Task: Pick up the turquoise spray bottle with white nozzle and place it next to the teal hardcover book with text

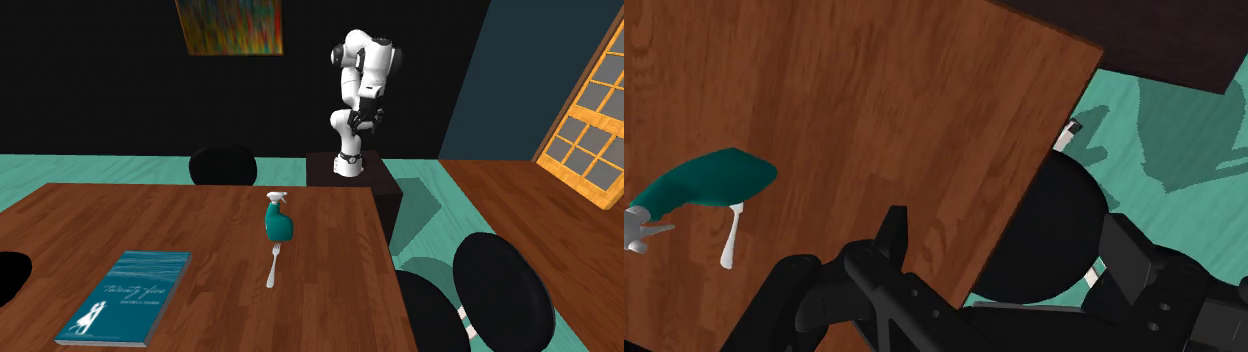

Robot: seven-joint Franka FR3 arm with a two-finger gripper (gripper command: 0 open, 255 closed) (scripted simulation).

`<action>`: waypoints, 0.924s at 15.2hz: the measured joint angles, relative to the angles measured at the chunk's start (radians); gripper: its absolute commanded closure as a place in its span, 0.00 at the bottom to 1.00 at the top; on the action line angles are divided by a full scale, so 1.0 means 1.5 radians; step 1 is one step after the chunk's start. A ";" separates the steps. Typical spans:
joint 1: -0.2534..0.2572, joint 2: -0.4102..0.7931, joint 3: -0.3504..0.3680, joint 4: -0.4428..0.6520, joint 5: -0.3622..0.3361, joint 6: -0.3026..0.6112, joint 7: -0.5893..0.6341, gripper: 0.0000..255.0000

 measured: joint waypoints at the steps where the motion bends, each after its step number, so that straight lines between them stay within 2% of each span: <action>1: -0.001 0.003 -0.015 -0.011 -0.016 0.009 -0.031 0.00; 6: -0.002 0.061 -0.073 -0.020 -0.088 0.057 -0.171 0.00; 14: -0.004 0.210 -0.163 0.013 -0.188 0.168 -0.384 0.00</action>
